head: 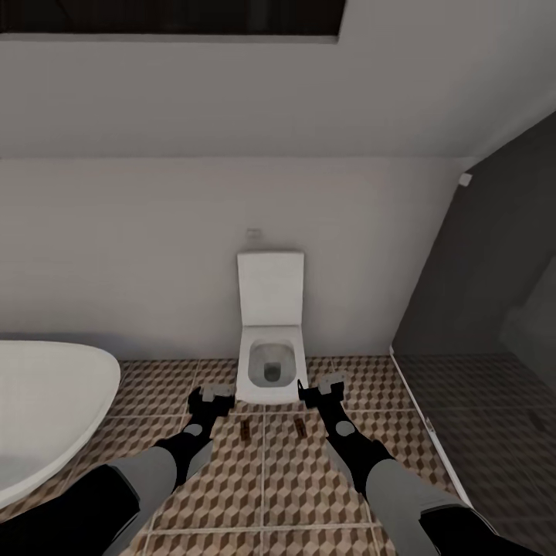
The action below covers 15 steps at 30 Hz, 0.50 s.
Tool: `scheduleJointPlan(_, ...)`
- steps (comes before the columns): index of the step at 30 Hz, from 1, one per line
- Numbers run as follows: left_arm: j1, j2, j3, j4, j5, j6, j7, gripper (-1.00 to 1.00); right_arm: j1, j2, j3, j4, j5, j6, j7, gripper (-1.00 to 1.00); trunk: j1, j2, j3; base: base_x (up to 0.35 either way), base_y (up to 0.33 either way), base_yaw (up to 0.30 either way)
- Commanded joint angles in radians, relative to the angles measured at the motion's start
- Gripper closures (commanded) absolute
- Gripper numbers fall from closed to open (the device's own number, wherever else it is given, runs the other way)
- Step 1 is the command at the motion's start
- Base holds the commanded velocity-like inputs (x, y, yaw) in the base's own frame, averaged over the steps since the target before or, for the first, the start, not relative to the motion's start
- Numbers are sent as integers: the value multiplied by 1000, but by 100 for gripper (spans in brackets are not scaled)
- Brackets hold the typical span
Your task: Take the four mousetraps from the cabinet in the bathroom and place them on the bathroom floor. Make sure all four end up on the same floor surface, and ensure that at least two of them are either under or directly next to the same bathroom sink.
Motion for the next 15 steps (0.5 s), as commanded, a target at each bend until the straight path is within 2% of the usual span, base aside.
scheduleJointPlan(1, -1, -1, -8, 3, 5, -4, 3, -100, -1, 0, 4, 1, 9, -1, -10, -100, 1, -2, 0, 0, 0, 0)
scheduleJointPlan(15, -1, -1, -8, 3, 5, -4, 3, -100, -1, 0, 4, 1, 9, -1, -11, -100, 1, -2, 22, 0, 0, 0)
